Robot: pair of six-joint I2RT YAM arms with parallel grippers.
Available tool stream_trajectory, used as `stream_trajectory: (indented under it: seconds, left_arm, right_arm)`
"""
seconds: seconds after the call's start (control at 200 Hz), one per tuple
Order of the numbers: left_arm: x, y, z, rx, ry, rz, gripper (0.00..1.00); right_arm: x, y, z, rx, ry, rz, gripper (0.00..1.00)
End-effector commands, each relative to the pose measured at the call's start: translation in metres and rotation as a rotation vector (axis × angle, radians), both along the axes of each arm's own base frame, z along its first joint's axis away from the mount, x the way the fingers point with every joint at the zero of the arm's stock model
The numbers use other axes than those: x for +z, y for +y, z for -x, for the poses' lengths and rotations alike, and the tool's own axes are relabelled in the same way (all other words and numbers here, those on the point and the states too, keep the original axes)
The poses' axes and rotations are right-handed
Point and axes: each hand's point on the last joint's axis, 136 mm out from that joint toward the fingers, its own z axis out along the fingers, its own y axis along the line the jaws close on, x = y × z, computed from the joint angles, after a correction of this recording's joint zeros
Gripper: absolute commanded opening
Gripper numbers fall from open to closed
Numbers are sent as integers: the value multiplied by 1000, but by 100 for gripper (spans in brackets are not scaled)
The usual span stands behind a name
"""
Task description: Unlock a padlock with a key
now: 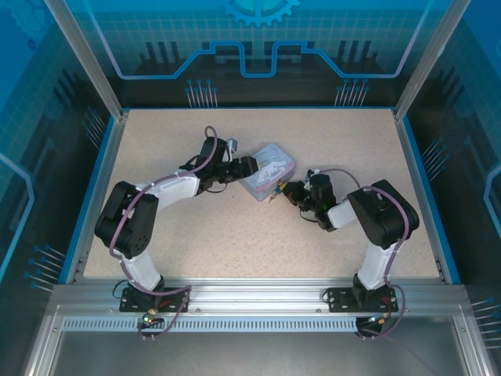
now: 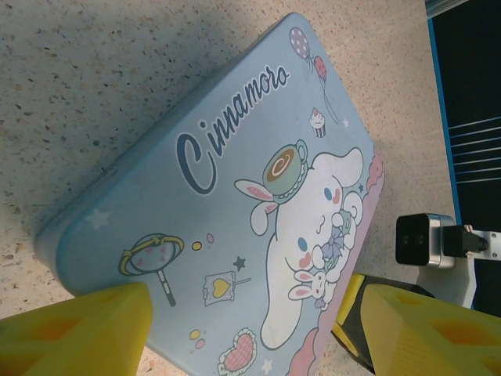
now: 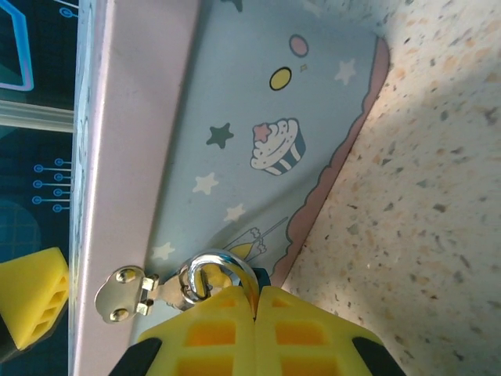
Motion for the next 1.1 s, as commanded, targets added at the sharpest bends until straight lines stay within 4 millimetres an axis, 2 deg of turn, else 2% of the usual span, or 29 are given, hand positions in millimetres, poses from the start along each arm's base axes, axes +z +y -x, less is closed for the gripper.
stream_trajectory:
  seconds: [0.0, 0.165, 0.24, 0.39, 0.5, 0.585, 0.69, 0.94, 1.02, 1.06, 1.096]
  left_arm:
    - [-4, 6, 9, 4, 14, -25, 73]
    - [4, 10, 12, 12, -11, -33, 74]
    - [19, 8, 13, 1, -51, -36, 74]
    - [51, -12, 19, -69, -120, -58, 75]
    - [58, -26, 20, -90, -130, -49, 75]
    - [59, -26, 20, -85, -134, -47, 75]
    - [71, -17, 21, -64, -181, -76, 75]
    - [109, 28, 32, 14, -300, -154, 80]
    - [117, 38, 38, 18, -325, -168, 81]
    - [119, 43, 41, 17, -335, -178, 83]
    - [122, 46, 44, 15, -347, -190, 83]
  right_arm:
    - [-2, -21, -6, -76, 18, 32, 0]
    - [1, -29, -6, -86, 16, 65, 0]
    - [-1, -33, -3, -82, 41, 116, 0]
    - [-4, -39, 1, -77, 59, 187, 1]
    - [0, -44, 2, -85, 45, 190, 1]
    - [10, -51, 3, -78, 19, 214, 0]
    - [34, -60, 8, -19, -37, 292, 1]
    - [100, -91, 33, 249, -86, 432, 3]
    - [112, -101, 43, 326, -73, 428, 2]
    - [107, -107, 51, 349, -32, 428, 2]
    - [115, -108, 51, 368, -32, 418, 2]
